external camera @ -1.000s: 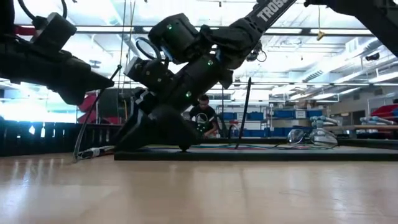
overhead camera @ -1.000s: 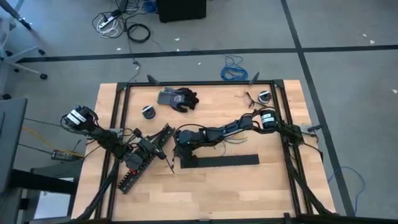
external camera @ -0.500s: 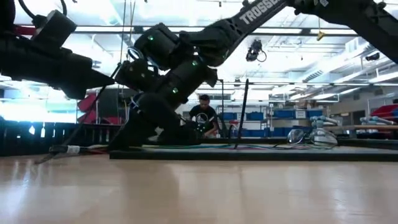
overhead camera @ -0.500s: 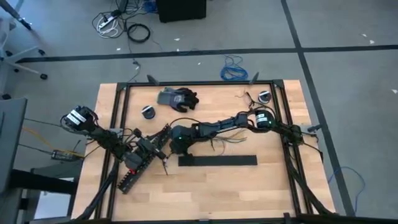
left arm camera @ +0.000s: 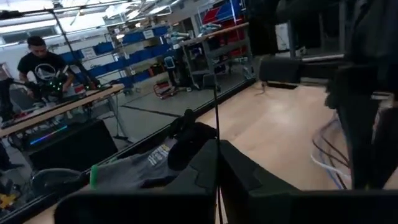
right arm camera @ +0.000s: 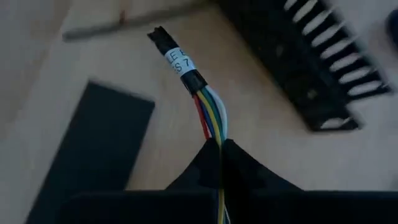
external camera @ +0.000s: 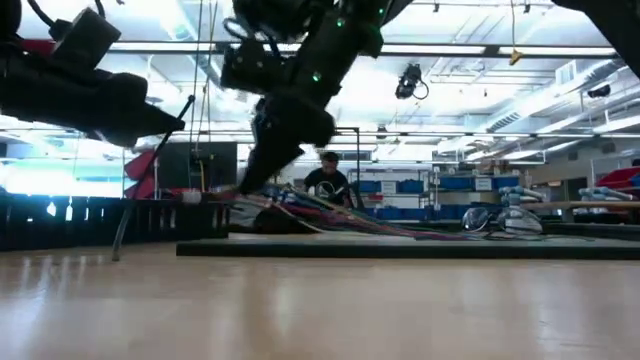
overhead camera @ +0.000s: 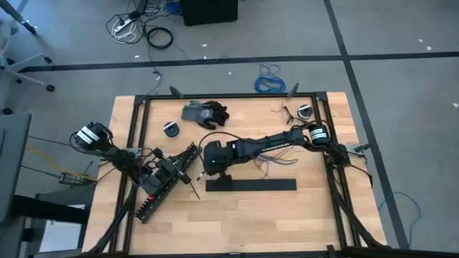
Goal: Ziptie cables
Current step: Wrap the other black zip tie on the cable wires
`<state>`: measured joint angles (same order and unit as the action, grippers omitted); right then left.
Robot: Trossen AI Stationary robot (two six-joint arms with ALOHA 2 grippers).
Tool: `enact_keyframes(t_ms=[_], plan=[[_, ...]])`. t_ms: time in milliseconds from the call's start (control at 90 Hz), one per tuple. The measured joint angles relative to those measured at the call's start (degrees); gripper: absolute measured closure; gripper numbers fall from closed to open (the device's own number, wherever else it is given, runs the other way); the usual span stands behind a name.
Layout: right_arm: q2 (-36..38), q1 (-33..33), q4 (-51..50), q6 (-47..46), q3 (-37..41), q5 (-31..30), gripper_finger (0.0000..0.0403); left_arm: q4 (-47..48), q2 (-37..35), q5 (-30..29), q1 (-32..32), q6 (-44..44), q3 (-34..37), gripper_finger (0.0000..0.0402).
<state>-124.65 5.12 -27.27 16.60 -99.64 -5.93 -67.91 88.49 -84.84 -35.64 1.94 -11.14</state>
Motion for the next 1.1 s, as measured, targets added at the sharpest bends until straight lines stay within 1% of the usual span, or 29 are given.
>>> enact_keyframes(t_ms=[56, 122, 378, 444, 544, 633, 689, 822, 1100], plan=[[0.1, 0.4, 0.5, -0.1, -0.1, -0.9, 0.0402, 0.0, 0.0, 1.1, 1.2, -0.1, -0.2, 0.0401], [0.1, 0.7, 0.4, -0.5, -0.1, -2.0, 0.0402, 0.0, 0.0, 3.2, 3.2, 2.0, -0.8, 0.0401], [0.1, 0.9, 1.1, -0.6, -0.1, -1.9, 0.0403, -0.6, 0.0, 12.3, 11.2, 7.6, -2.8, 0.0401], [0.1, 0.9, 1.1, -0.5, 0.0, -1.9, 0.0403, -3.2, 0.0, 13.9, 13.5, 10.6, -3.1, 0.0401], [0.1, 0.9, 1.7, -0.5, 1.2, -1.9, 0.0403, -9.6, 0.0, 17.2, 16.6, 16.1, -3.1, 0.0401], [0.1, 0.6, 1.7, -0.5, 1.7, -1.9, 0.0402, -12.9, 0.0, 21.0, 19.1, 18.7, -3.1, 0.0401], [0.1, 0.3, 1.7, -0.5, 1.7, -2.2, 0.0402, -13.0, 0.0, 22.8, 20.6, 18.6, -3.1, 0.0401], [0.3, -0.1, 1.7, 0.5, 1.8, -5.3, 0.0402, -12.7, 0.0, 28.1, 24.7, 16.0, -2.9, 0.0401], [0.7, -2.0, 2.2, 1.4, 1.8, -6.0, 0.0402, -12.5, 0.0, 40.3, 32.4, 8.6, -2.7, 0.0401]])
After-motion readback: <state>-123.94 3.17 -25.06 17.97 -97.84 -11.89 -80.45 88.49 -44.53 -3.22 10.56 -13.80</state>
